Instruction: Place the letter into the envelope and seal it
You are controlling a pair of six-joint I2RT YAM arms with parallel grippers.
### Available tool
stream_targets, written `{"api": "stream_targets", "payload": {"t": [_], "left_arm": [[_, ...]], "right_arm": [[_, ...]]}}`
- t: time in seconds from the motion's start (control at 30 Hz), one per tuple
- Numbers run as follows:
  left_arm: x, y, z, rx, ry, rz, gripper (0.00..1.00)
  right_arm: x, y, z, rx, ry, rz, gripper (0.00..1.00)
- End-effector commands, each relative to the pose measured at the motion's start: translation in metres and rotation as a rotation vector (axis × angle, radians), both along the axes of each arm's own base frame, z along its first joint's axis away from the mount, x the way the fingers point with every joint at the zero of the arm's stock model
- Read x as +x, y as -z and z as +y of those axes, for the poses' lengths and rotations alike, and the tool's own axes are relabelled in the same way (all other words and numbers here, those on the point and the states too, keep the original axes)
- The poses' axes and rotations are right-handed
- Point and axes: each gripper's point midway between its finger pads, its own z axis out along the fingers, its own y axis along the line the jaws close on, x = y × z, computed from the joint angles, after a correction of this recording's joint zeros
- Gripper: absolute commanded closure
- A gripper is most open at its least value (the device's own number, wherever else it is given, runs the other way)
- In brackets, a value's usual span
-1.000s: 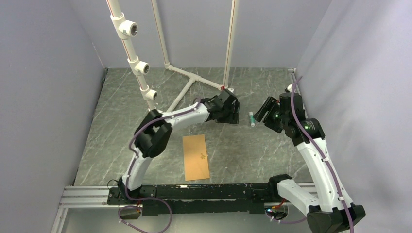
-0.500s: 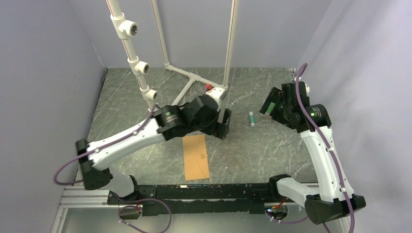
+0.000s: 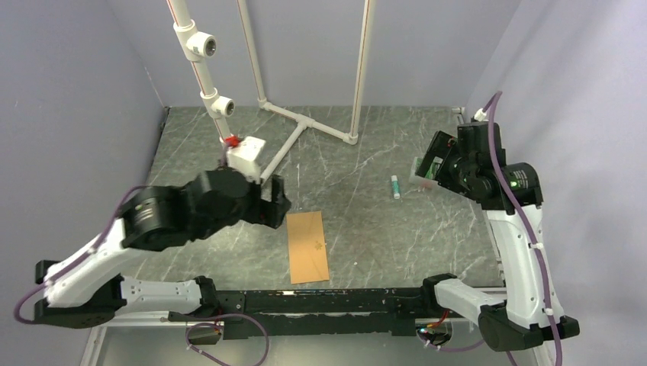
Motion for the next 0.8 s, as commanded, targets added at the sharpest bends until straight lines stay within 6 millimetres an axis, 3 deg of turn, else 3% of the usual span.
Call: {"api": "stream_targets", "payload": {"t": [0.0, 0.2, 0.4, 0.77], "left_arm": [[0.001, -0.029, 0.037, -0.016, -0.005, -0.14, 0.07], [-0.001, -0.061, 0.064, -0.054, 0.016, -0.272, 0.07], [-0.003, -0.08, 0.089, -0.108, -0.016, -0.347, 0.07], [-0.008, -0.085, 0.121, -0.157, -0.08, -0.382, 0.07]], "right_arm": [[-0.012, -0.029, -0.002, -0.025, -0.06, -0.043, 0.0], [-0.017, -0.054, -0.003, -0.025, -0.067, -0.069, 0.0], [-0.017, -0.072, 0.001, -0.007, -0.089, -0.132, 0.0], [-0.016, -0.096, 0.013, 0.045, -0.153, -0.233, 0.0]]}}
